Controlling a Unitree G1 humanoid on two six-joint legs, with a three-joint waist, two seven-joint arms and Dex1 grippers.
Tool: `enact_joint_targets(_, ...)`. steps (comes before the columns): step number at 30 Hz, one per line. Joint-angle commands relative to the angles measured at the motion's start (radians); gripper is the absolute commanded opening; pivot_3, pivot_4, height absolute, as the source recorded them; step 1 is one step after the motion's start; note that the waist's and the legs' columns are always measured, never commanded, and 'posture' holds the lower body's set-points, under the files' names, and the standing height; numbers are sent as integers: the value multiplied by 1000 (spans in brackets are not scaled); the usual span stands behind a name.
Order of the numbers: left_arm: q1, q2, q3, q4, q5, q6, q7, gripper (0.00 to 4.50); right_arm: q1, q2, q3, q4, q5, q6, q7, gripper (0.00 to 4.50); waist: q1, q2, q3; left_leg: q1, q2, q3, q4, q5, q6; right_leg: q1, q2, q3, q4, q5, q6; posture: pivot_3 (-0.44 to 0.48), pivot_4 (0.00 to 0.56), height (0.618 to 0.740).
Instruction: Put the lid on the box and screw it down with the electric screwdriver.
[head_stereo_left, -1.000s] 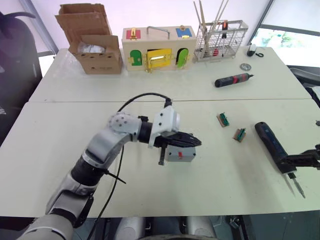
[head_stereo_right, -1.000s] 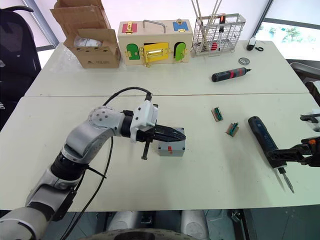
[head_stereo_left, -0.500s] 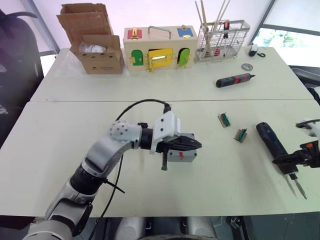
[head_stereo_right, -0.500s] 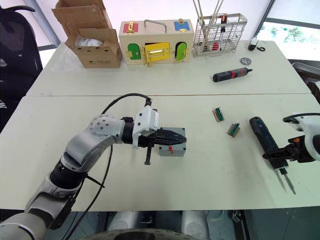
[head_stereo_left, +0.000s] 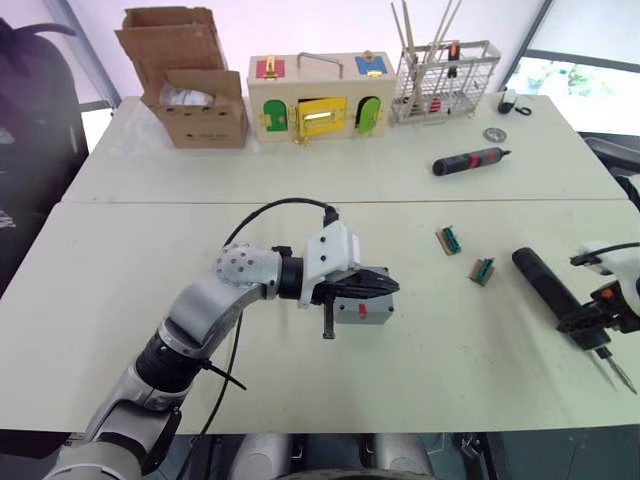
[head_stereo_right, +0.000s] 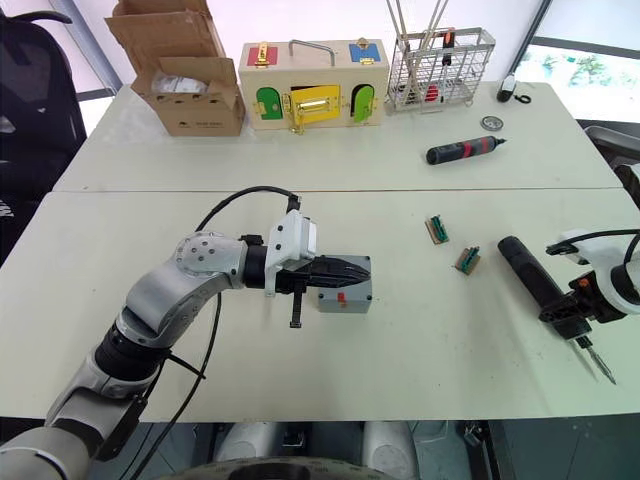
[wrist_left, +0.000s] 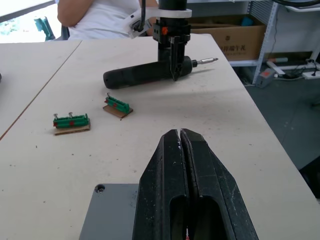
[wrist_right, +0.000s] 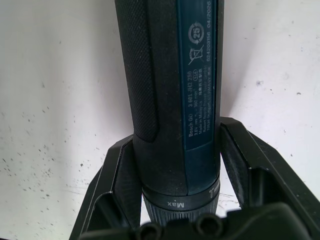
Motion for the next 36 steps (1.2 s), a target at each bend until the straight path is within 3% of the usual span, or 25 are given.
enact_joint_targets(1,-8,-8,12,-30,0,-19,6,0,52,3,23,-3,-20,-4,38,1939,1,0,0,0,0,0,0,0,0,0,0,0,0,0,0,0,150,694)
enact_joint_targets(12,-24,-13,-5,48,30,-64,-19,0,42,26,-51,27,-50,-21,54,1939,21,-1,-1,1,0,0,2,0,-1,2,0,0,0,0,0,0,150,694)
enact_joint_targets(16,-28,-9,11,92,35,-87,-37,0,-68,22,-141,32,20,111,77,1939,18,1,0,1,0,0,2,0,-1,1,0,0,0,0,0,0,150,694)
enact_joint_targets(19,-40,-9,31,135,29,-100,-53,0,-116,-25,-217,-30,88,218,90,1939,15,11,1,0,0,1,1,0,-1,-1,0,0,1,0,0,0,150,694)
enact_joint_targets(24,-77,2,49,235,42,-147,-97,0,-187,-22,-485,-139,226,555,2,1939,23,17,4,-1,0,0,0,1,-1,-3,0,0,1,0,0,0,150,694)
enact_joint_targets(29,-130,9,70,333,46,-180,-146,0,-299,207,-957,-175,410,674,-271,1939,21,15,4,-2,0,0,0,1,-1,-3,-1,0,1,0,0,0,150,694)
enact_joint_targets(32,-166,13,87,362,26,-163,-180,0,-325,561,-1261,-558,476,674,-525,1939,16,14,4,-2,0,1,-1,1,-2,-3,0,1,1,1,0,0,150,694)
enact_joint_targets(34,-184,20,97,374,14,-149,-203,0,-295,798,-1333,-846,563,674,-637,1939,19,15,4,-2,0,0,-3,2,-4,-5,1,1,3,1,0,0,150,694)
enact_joint_targets(36,-193,31,96,373,7,-124,-223,0,-275,1017,-1335,-1098,533,658,-745,1939,19,15,4,-3,1,-1,-5,3,-5,-8,1,0,6,1,0,0,150,694)
